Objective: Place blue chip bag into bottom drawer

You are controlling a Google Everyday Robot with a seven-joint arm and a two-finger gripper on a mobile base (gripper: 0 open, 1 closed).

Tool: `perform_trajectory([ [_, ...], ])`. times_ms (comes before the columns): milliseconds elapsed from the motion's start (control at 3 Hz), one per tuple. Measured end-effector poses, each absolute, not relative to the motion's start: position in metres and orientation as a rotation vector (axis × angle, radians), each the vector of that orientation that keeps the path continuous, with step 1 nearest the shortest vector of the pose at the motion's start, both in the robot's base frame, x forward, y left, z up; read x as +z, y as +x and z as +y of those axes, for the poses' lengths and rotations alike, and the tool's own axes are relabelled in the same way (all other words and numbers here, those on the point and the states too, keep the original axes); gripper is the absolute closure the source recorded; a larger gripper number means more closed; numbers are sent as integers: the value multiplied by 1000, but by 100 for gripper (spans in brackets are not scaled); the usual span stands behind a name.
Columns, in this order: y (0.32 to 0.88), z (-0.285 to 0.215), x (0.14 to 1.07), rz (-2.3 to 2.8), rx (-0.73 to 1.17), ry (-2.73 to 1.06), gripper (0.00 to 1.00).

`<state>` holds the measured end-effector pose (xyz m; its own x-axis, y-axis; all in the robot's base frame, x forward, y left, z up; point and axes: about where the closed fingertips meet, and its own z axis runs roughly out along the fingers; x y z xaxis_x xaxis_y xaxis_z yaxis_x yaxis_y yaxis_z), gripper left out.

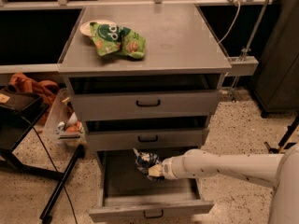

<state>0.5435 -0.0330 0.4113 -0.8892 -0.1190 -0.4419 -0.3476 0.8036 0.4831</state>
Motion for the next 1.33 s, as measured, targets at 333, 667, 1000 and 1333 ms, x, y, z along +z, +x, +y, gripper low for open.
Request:
perform_trajectory([
  [333, 543, -33, 411, 2597, 803, -351, 100],
  [667, 552, -35, 393, 2594, 835, -324, 100],
  [1000, 566, -41, 348, 2609, 895, -275, 100],
  [1333, 572, -41, 277, 2689, 978, -236, 100],
])
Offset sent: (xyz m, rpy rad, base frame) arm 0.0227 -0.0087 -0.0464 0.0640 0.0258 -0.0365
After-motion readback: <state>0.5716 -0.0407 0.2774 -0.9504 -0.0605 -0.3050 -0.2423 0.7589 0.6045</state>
